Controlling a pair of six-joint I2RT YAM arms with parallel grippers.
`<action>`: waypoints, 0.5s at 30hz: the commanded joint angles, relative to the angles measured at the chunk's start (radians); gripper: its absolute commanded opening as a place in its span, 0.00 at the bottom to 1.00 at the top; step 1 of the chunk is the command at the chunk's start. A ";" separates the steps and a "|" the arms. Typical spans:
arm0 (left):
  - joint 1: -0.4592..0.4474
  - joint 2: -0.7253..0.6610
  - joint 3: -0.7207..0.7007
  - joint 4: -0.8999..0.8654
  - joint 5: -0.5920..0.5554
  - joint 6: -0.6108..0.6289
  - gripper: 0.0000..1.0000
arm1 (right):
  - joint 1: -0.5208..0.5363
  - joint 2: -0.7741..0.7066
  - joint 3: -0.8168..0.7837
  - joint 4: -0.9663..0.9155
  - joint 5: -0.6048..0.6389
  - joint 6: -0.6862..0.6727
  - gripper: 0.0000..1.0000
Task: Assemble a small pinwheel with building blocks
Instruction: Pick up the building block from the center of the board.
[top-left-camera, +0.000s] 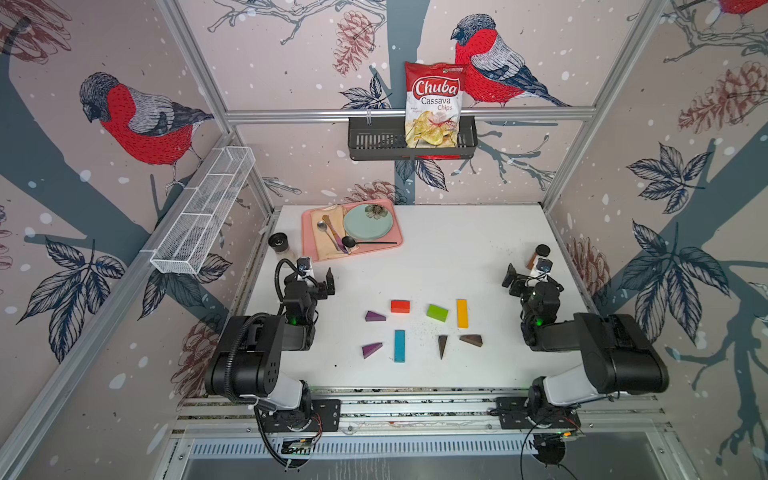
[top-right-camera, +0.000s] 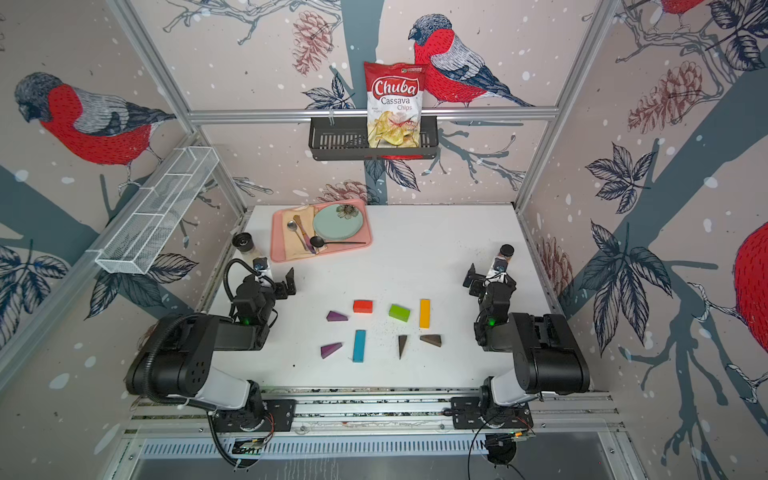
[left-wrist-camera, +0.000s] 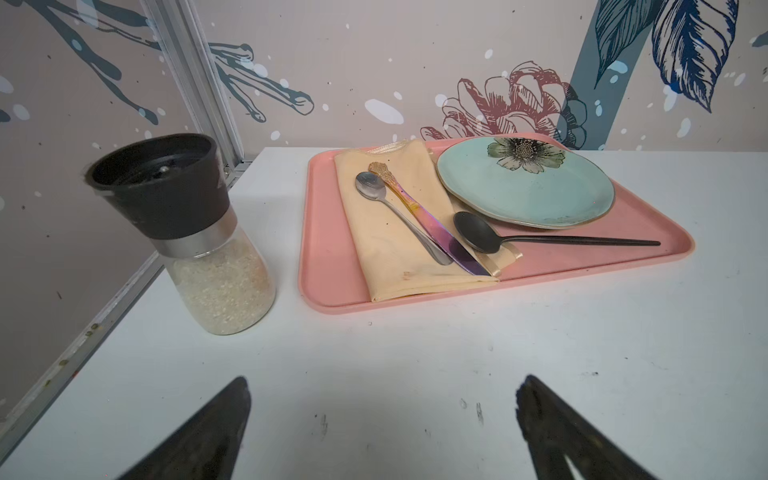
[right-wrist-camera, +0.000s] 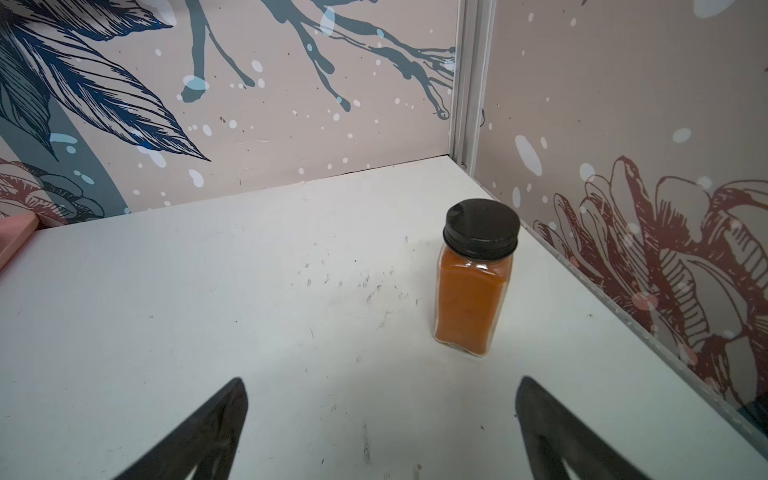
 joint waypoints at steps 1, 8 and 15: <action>0.001 0.000 0.002 0.056 -0.003 -0.001 0.99 | 0.000 -0.001 0.006 0.038 -0.010 -0.001 1.00; 0.015 0.000 0.004 0.054 0.027 -0.009 0.99 | 0.001 -0.001 0.005 0.039 -0.012 -0.001 1.00; 0.018 0.000 0.005 0.054 0.029 -0.009 0.99 | 0.001 -0.001 0.007 0.039 -0.012 -0.001 0.99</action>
